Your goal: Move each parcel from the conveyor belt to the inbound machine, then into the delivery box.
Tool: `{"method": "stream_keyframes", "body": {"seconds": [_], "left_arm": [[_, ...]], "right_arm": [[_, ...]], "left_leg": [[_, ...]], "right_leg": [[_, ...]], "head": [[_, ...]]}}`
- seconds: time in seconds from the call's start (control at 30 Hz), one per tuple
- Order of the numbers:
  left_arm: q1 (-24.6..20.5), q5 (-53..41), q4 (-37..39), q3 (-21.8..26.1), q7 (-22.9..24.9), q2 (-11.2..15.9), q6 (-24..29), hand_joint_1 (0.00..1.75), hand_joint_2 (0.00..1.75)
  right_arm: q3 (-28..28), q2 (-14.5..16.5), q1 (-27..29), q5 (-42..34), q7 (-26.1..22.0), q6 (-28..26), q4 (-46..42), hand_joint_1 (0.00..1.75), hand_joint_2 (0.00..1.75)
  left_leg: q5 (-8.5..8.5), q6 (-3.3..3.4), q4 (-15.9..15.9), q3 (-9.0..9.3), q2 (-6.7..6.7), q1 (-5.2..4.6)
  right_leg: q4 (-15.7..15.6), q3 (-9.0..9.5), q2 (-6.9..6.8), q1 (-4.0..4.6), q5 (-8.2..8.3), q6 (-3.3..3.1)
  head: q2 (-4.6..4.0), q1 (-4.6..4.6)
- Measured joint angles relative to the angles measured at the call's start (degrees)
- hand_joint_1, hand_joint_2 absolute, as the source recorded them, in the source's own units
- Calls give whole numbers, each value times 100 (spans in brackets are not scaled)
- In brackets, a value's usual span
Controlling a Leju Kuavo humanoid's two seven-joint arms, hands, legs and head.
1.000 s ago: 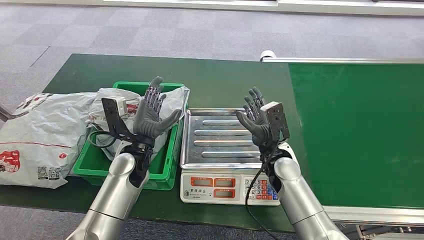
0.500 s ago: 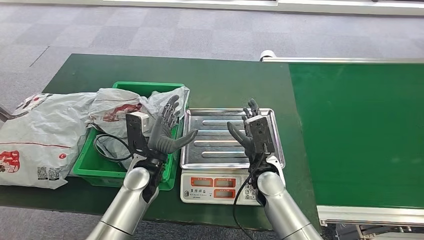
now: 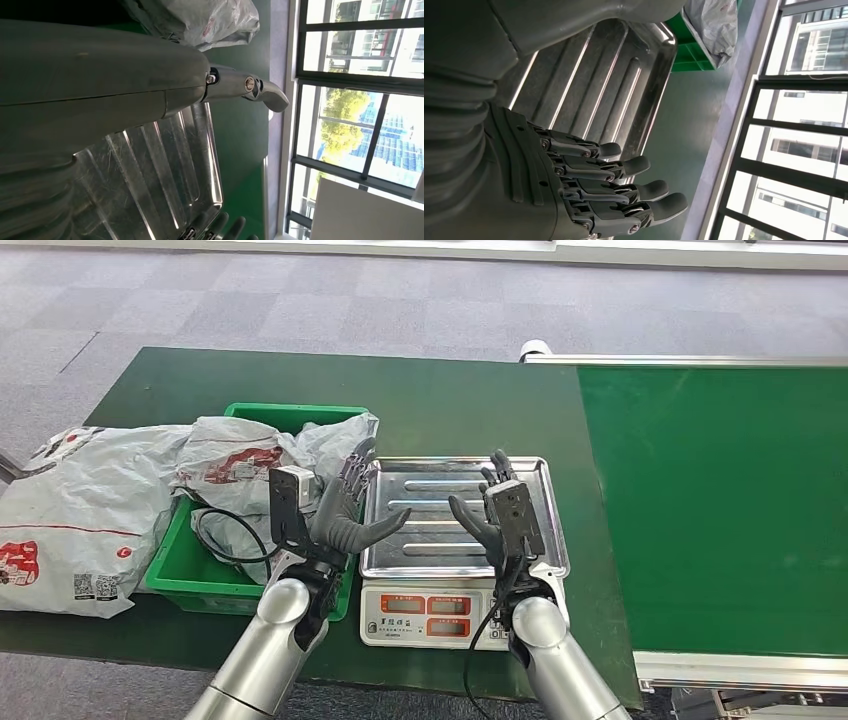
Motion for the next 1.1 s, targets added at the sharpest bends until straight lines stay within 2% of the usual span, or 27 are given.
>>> {"method": "stream_keyframes", "body": {"seconds": [0.6, 0.87, 1.1], "left_arm": [[352, 2, -421, 2, 103, 35, 10, 0, 175], [339, -108, -368, 2, 86, -11, -40, 0, 175], [137, 9, -123, -3, 36, -98, -36, 0, 175]], "right_arm": [[-14, 16, 4, 500, 186, -62, -207, 0, 175], [-55, -18, -16, 651, 125, -170, -208, 0, 175], [-74, -100, -19, 531, 96, -119, -207, 0, 175]], "left_leg": [[0, 0, 0, 1, 0, 0], [0, 0, 0, 1, 4, 0], [0, 0, 1, 1, 3, 0]], "right_leg": [[0, 0, 0, 0, 0, 0], [0, -4, 2, -1, 0, 0], [-1, -4, 2, -1, 0, 0]], "head": [[1, 0], [1, 0], [1, 0]]}}
